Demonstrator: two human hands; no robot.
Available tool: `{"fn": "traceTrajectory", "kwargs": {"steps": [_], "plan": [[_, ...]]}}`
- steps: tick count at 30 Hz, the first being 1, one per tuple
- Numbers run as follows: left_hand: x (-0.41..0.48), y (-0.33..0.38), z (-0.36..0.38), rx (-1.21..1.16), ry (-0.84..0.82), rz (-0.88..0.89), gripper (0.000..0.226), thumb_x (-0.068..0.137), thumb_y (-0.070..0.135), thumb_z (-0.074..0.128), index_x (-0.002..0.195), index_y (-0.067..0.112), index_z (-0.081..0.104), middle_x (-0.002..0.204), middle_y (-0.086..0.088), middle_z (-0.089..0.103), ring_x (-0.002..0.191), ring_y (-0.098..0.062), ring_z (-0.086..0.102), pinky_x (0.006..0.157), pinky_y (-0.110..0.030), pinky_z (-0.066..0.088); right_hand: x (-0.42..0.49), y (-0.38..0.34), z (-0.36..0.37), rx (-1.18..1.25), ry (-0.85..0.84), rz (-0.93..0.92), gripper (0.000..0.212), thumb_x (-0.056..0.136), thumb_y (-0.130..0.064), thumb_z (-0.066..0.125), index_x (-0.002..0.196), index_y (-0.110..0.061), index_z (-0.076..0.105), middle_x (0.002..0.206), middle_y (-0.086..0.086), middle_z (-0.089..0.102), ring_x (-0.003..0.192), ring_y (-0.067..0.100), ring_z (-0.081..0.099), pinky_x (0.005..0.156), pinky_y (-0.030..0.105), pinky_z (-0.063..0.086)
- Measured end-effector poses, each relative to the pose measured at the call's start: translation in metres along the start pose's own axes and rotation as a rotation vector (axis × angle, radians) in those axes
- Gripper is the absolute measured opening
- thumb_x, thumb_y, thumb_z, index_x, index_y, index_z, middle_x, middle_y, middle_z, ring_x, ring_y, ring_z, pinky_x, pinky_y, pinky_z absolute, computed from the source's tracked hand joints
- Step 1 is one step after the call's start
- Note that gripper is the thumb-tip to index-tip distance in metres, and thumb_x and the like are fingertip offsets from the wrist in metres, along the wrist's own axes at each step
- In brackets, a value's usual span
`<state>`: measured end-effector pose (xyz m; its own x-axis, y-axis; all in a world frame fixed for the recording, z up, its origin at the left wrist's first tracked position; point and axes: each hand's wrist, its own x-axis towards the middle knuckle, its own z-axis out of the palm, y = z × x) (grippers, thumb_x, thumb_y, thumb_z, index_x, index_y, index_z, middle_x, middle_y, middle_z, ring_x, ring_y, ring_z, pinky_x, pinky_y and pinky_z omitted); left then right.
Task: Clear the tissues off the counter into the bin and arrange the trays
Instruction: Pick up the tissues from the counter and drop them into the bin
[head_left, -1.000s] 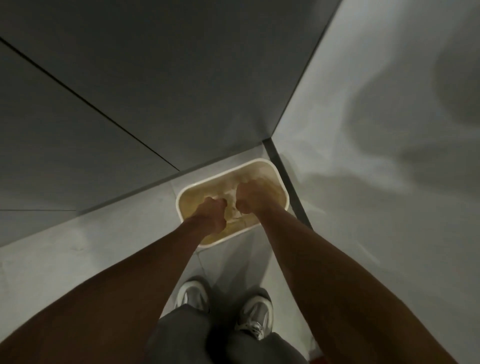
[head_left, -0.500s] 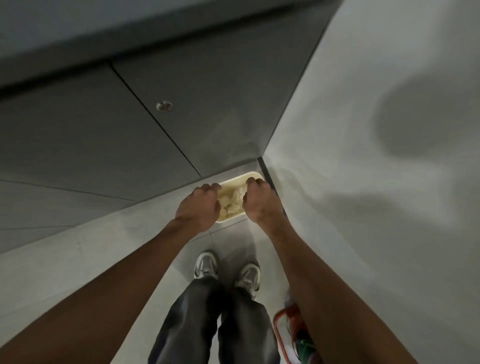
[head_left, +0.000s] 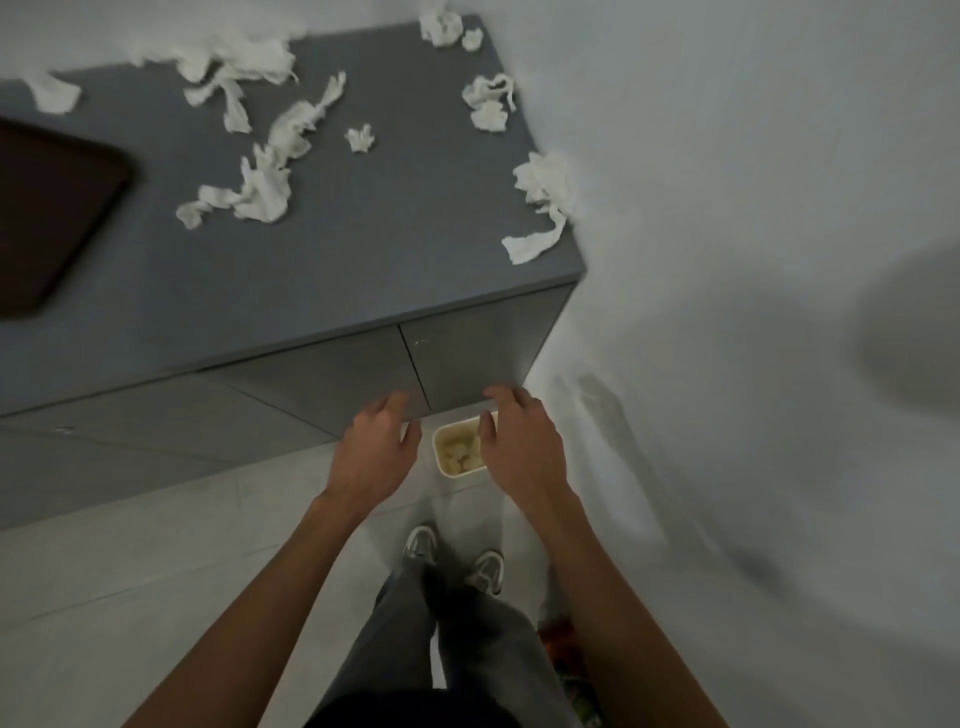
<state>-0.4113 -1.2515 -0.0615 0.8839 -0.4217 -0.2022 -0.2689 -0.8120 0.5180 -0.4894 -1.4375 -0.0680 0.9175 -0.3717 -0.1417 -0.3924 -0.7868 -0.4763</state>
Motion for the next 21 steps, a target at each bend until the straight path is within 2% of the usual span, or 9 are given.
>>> {"fn": "traceTrajectory", "kwargs": {"steps": [5, 10, 13, 15, 18, 21], "plan": [[-0.009, 0.008, -0.043, -0.096, 0.100, -0.029, 0.027, 0.100, 0.021, 0.061, 0.126, 0.018, 0.065, 0.120, -0.007, 0.070, 0.105, -0.029, 0.067, 0.085, -0.037, 0.053, -0.005, -0.031, -0.041, 0.077, 0.051, -0.019, 0.033, 0.108, -0.034, 0.051, 0.139, -0.025, 0.059, 0.135, 0.001, 0.063, 0.116, 0.020, 0.063, 0.092, 0.032, 0.055], [0.009, 0.007, -0.062, -0.158, 0.135, 0.019, 0.021, 0.100, 0.018, 0.062, 0.120, 0.019, 0.067, 0.116, -0.002, 0.072, 0.101, -0.020, 0.068, 0.084, -0.029, 0.050, 0.022, -0.036, -0.063, 0.106, 0.096, -0.020, 0.032, 0.107, -0.029, 0.056, 0.138, -0.021, 0.059, 0.131, 0.004, 0.064, 0.110, 0.022, 0.064, 0.082, 0.025, 0.045], [0.033, 0.009, -0.070, -0.185, 0.129, 0.039, 0.020, 0.100, 0.016, 0.062, 0.118, 0.019, 0.068, 0.114, 0.000, 0.073, 0.099, -0.015, 0.069, 0.082, -0.020, 0.044, 0.055, -0.034, -0.074, 0.130, 0.114, 0.038, 0.032, 0.106, -0.027, 0.057, 0.137, -0.020, 0.059, 0.133, 0.006, 0.063, 0.113, 0.027, 0.064, 0.089, 0.037, 0.055], [0.052, 0.009, -0.075, -0.206, 0.111, 0.062, 0.020, 0.100, 0.014, 0.062, 0.118, 0.019, 0.069, 0.113, 0.001, 0.073, 0.099, -0.014, 0.069, 0.081, -0.019, 0.044, 0.085, -0.029, -0.079, 0.108, 0.148, 0.076, 0.028, 0.104, -0.025, 0.059, 0.131, -0.016, 0.060, 0.128, 0.010, 0.064, 0.109, 0.033, 0.066, 0.087, 0.047, 0.058], [0.086, 0.009, -0.085, -0.217, 0.081, 0.128, 0.020, 0.100, 0.014, 0.063, 0.117, 0.021, 0.070, 0.111, 0.003, 0.074, 0.098, -0.012, 0.070, 0.081, -0.019, 0.047, 0.136, -0.018, -0.084, 0.085, 0.189, 0.105, 0.029, 0.102, -0.019, 0.063, 0.129, -0.013, 0.059, 0.125, 0.016, 0.064, 0.107, 0.040, 0.065, 0.083, 0.044, 0.054], [0.119, 0.010, -0.102, -0.225, 0.072, 0.199, 0.017, 0.100, 0.013, 0.063, 0.113, 0.021, 0.072, 0.112, 0.010, 0.074, 0.095, 0.004, 0.064, 0.085, -0.008, 0.045, 0.185, -0.004, -0.082, 0.152, 0.243, 0.168, 0.040, 0.100, -0.016, 0.069, 0.138, -0.012, 0.058, 0.134, 0.016, 0.063, 0.121, 0.038, 0.062, 0.096, 0.042, 0.052]]}}
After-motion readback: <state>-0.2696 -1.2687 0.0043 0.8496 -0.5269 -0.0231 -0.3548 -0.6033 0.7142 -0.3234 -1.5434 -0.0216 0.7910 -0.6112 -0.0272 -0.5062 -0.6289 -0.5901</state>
